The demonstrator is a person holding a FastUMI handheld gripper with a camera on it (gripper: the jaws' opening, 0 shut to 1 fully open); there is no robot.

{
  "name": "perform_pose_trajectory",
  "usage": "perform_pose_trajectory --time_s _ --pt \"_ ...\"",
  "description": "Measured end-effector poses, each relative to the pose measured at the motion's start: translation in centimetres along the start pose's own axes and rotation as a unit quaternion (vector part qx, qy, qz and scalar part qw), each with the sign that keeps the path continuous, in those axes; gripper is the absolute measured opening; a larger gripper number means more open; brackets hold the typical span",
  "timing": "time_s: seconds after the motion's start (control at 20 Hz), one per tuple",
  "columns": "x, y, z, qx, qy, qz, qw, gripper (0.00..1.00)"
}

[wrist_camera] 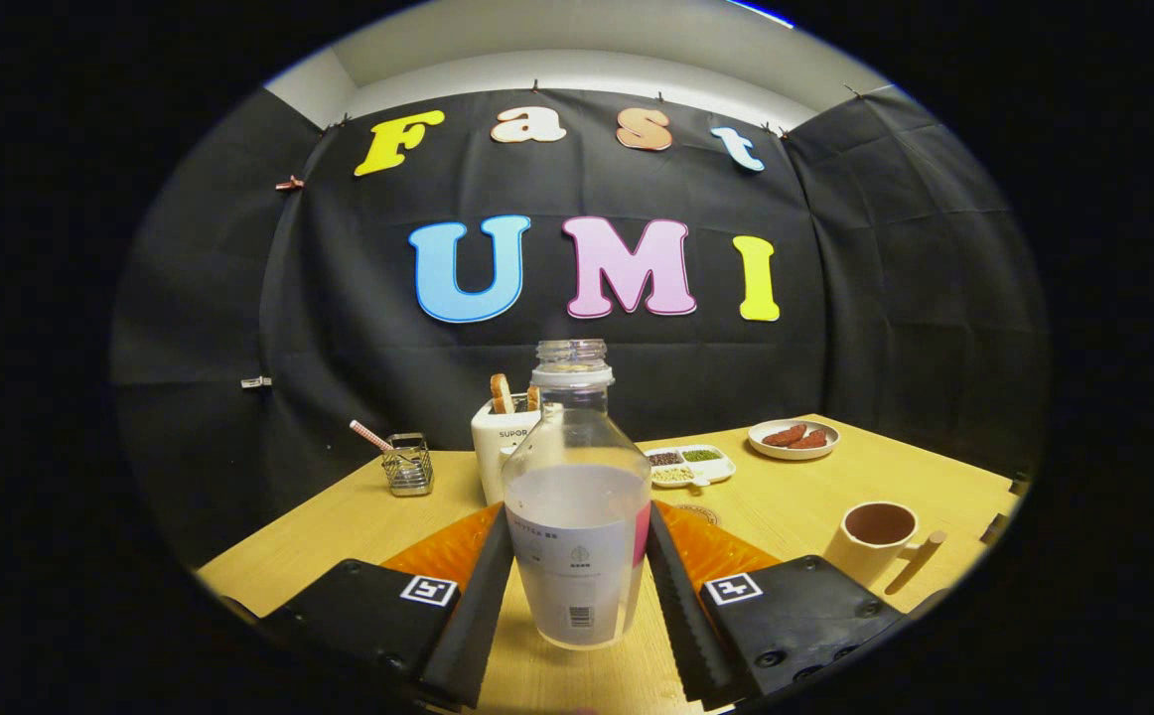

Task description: Take the bottle from table, then pour the juice into the cup, finally place the bottle on the coaster

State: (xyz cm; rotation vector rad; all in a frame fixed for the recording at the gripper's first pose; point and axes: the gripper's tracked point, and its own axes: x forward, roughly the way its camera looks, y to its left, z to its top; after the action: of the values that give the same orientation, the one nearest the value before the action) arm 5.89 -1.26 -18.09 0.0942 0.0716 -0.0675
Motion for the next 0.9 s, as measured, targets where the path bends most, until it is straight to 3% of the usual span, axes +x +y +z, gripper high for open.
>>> perform_pose_trajectory --time_s 0.45,0.65,0.9 --pt "-3.7 -0.8 5.6 0.025 -0.006 0.024 0.999 0.75" --pt "-3.6 -2.2 5.5 0.014 0.016 0.026 0.999 0.75" --pt "-3.6 -3.6 4.6 0.077 0.039 0.051 0.995 0.75"
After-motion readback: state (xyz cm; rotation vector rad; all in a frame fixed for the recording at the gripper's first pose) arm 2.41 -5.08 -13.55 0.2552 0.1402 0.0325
